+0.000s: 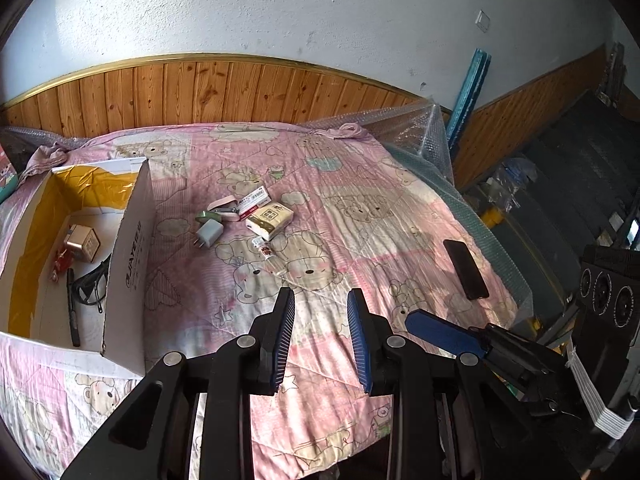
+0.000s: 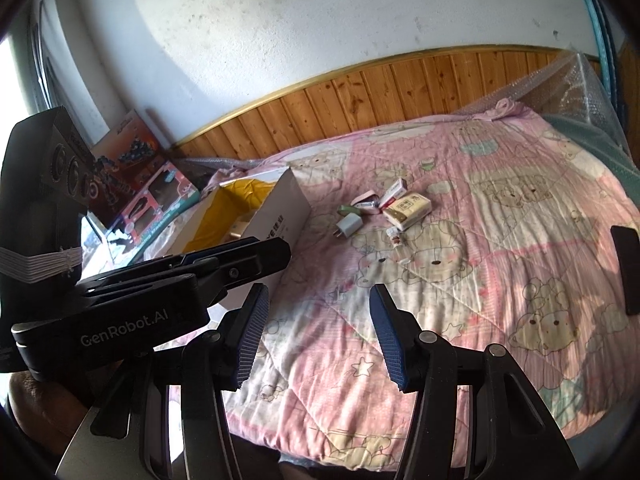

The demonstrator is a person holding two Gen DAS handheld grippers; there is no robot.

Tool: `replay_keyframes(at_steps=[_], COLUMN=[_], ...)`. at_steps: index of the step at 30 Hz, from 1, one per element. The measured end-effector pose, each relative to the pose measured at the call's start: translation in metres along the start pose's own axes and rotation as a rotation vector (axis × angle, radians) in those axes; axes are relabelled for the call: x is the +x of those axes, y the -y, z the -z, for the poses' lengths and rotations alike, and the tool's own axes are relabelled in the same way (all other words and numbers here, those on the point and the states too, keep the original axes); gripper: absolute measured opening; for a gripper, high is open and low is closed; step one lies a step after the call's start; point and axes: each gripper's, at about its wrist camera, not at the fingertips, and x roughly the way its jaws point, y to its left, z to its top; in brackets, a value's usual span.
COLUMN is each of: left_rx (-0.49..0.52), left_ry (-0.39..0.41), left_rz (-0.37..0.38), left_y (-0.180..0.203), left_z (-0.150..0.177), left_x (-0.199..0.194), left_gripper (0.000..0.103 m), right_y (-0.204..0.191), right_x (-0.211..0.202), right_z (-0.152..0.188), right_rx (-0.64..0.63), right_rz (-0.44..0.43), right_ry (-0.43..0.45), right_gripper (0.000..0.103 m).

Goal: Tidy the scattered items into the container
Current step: 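Reach the right tool to the lighter while the left tool reaches the white charger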

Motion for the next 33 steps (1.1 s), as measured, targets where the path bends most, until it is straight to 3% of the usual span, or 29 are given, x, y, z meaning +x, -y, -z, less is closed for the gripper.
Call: replay_keyframes(at_steps=[14,19,24,33], left_rx=[0.003,0.009,0.007,-0.076], left_ry=[-0.033,-0.061,-0.094,-0.19], left_rz=[0.011,-0.025,-0.078,-0.091], left_y=[-0.004,-0.023,-0.055,-0.108], left_z=[0.0,-0.006,-0.01,-0.025], left_x=[0.028,0.054,0.086,0.168], left_gripper=[0.029,0.038,0.041,0.042], right_y=[0.029,0.047,0.066,0.104], right_x=[0.027,0.054,0.093,0.166], right_z=[0.011,0.009,0.001,-0.015], right_rx=[0.058,0.092,0.1,0.075], right_rz=[0.046,0.051,0.064,0.107], right_ry=[-0.058,-0.092,-0.145,-0.239], right_gripper=[0.056,0.056,0.056,0.055])
